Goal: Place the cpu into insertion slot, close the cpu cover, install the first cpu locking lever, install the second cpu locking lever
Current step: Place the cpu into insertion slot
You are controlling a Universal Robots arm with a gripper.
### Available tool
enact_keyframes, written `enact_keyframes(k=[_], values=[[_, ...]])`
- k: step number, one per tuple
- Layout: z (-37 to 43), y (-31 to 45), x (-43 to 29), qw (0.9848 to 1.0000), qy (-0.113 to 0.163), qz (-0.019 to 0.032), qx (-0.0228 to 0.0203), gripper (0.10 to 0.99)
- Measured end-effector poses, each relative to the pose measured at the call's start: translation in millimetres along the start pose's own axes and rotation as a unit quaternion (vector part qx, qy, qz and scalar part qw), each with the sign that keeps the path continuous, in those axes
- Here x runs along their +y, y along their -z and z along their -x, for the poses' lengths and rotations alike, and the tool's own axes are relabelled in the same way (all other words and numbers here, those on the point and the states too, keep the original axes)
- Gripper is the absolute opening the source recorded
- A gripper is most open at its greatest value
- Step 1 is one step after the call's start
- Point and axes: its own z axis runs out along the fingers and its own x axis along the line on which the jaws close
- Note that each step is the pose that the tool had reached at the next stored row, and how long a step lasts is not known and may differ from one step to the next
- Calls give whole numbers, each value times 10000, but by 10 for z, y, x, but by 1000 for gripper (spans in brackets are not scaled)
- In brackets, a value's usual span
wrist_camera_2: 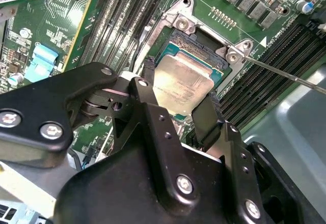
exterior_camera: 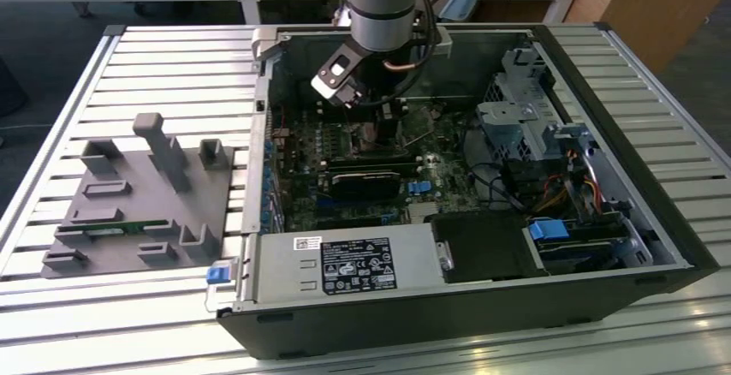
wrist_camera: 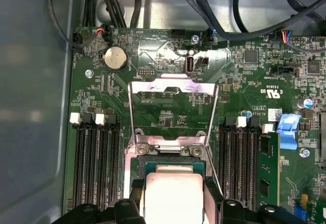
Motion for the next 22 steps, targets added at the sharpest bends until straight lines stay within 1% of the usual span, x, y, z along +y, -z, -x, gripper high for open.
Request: enact_keyframes(k=[13, 22], values=[[0, -39, -4, 10000, -4, -3, 0, 545], [0, -77, -7, 10000, -4, -24, 0, 545]])
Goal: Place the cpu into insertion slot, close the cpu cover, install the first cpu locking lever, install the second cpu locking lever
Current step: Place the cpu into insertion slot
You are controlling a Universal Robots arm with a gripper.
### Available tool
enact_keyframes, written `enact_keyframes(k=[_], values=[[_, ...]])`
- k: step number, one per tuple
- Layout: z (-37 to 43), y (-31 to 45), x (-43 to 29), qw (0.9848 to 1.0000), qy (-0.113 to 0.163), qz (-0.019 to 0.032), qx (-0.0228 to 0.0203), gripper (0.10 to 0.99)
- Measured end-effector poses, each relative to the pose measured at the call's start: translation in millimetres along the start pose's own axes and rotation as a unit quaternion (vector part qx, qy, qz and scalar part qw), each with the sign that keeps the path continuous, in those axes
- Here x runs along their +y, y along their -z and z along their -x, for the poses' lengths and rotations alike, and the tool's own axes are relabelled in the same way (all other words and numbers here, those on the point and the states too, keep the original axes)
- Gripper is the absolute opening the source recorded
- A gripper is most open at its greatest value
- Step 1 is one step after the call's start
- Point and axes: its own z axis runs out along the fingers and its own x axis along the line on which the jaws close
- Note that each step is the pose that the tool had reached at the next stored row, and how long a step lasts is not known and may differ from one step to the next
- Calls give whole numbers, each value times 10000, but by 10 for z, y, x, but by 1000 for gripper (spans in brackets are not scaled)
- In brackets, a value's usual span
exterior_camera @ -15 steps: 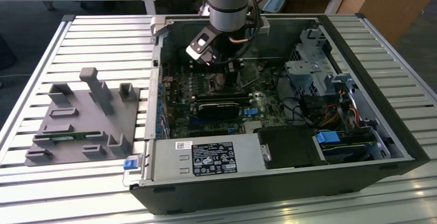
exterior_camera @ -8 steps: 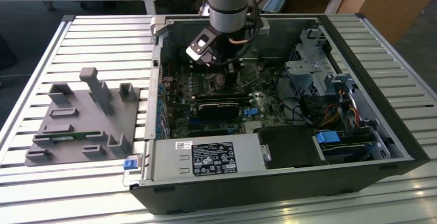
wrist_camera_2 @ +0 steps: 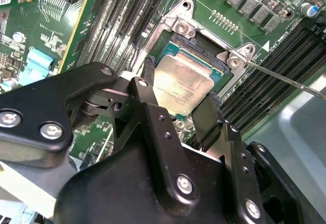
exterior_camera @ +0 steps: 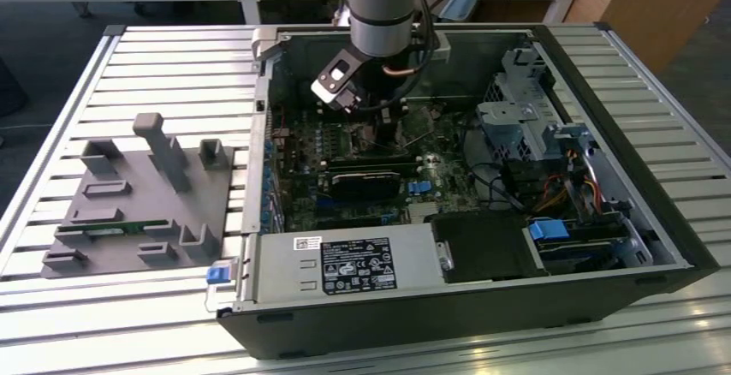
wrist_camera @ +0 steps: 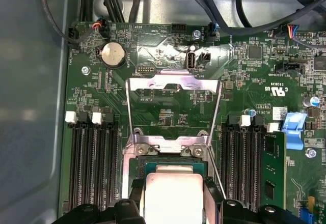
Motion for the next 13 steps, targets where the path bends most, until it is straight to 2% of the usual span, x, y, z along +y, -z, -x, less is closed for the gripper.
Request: enact_keyframes(k=[13], values=[[-1, -55, -3, 10000, 0, -28, 0, 545]])
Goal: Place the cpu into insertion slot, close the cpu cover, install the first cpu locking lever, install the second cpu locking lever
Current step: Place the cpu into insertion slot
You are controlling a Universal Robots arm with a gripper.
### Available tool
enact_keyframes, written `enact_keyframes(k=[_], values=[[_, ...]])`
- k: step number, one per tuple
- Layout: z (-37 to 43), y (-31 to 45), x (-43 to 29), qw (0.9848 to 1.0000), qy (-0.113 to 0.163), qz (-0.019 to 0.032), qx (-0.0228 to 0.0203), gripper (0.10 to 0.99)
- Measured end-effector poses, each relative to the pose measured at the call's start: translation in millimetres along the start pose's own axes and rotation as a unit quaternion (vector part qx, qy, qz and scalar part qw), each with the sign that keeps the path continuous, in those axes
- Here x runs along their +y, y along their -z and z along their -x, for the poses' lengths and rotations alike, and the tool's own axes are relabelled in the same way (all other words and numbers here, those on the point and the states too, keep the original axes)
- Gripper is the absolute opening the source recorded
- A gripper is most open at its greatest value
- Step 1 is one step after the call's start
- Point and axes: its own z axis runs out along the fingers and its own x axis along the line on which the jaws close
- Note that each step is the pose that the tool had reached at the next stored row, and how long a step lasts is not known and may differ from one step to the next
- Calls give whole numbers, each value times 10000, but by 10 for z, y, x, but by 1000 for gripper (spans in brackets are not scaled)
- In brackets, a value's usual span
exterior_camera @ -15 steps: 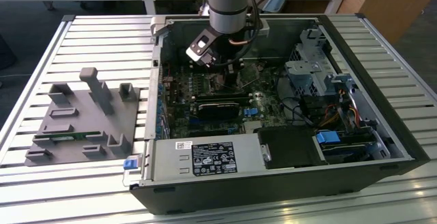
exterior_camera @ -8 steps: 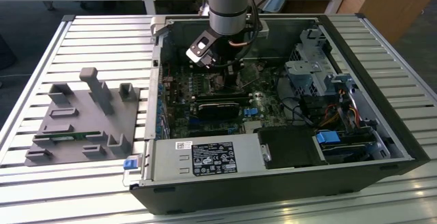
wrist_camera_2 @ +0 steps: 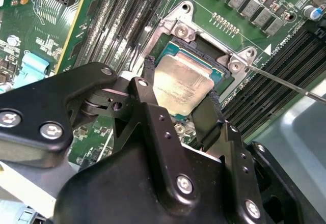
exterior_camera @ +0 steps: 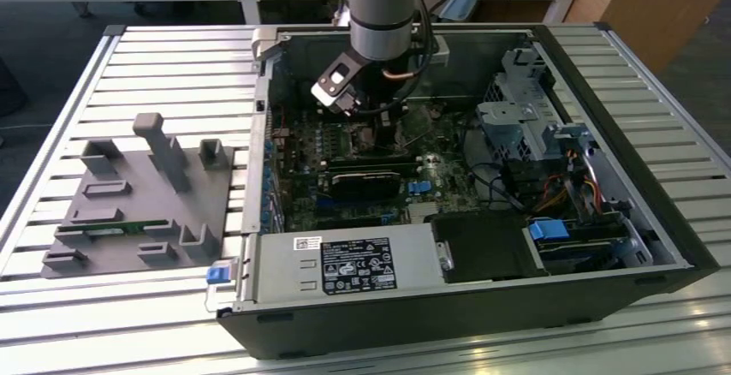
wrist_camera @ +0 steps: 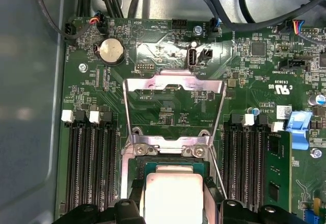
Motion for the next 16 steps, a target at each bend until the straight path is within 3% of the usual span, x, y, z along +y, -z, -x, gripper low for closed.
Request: enact_keyframes(k=[16], values=[[-19, -25, 2, 10000, 0, -13, 0, 545]])
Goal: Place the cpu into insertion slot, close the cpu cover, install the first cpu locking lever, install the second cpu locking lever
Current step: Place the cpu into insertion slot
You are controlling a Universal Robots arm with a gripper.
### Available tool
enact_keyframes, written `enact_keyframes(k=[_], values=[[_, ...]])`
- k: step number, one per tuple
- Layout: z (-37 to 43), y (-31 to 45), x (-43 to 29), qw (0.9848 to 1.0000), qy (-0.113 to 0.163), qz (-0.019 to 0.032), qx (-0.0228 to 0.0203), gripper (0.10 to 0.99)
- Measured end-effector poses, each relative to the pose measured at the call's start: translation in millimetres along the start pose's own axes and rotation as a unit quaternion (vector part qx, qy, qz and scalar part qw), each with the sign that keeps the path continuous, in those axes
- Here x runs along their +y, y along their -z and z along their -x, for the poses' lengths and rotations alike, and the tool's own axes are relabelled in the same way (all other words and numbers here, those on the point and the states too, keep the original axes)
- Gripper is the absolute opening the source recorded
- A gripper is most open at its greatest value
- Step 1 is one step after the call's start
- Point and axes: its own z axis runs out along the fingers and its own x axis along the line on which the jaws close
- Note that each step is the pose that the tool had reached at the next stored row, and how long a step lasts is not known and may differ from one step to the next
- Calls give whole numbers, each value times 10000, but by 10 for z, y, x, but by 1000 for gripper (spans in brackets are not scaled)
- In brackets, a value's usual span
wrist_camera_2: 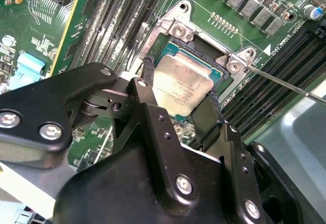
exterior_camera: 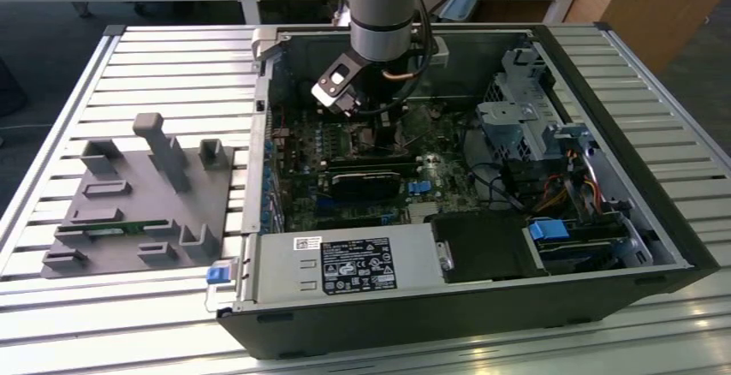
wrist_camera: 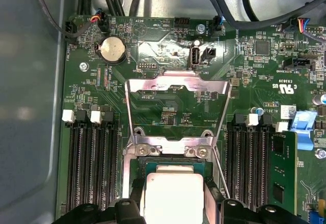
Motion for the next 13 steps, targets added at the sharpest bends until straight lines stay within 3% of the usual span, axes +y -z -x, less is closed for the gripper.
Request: enact_keyframes(k=[13], values=[[0, -7, 0, 10000, 0, 0, 1, 545]])
